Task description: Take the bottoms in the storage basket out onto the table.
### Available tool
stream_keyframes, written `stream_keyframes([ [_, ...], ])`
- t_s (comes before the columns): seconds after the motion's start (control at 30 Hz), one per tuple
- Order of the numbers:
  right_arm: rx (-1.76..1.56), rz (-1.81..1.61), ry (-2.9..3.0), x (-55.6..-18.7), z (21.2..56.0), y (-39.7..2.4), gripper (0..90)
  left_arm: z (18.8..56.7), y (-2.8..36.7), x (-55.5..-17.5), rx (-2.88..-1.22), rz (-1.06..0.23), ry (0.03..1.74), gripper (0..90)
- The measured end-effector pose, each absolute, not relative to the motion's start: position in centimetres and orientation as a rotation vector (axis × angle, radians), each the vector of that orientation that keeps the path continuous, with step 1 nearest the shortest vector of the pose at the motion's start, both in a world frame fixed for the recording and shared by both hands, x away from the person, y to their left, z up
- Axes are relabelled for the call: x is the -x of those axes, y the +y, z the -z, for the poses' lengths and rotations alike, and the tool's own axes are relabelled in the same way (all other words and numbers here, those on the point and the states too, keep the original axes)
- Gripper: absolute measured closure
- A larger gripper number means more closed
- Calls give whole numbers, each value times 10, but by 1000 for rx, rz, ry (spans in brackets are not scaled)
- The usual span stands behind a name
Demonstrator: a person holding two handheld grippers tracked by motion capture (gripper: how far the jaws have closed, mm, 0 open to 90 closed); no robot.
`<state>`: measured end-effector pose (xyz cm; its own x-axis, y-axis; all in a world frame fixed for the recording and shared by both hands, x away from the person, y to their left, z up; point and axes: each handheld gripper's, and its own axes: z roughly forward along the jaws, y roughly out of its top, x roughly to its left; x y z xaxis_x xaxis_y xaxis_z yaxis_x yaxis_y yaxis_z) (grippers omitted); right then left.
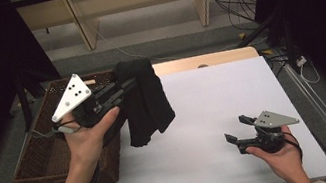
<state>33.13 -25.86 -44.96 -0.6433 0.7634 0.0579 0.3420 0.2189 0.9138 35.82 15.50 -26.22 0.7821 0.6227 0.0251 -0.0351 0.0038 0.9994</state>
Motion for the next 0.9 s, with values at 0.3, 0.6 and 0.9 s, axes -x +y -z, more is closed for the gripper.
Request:
stream_keyframes([
  [0.3, -1022, -1401, 2096, -331, 450, -259, 194, 264, 149, -357, -1501, -536, 487, 813],
  [0.6, -1025, -1400, 2098, -331, 449, -259, 194, 266, 145, -357, -1509, -523, 480, 813],
  [0.9, -1026, -1400, 2096, -331, 450, -259, 194, 269, 138, -356, -1529, -508, 470, 813],
])
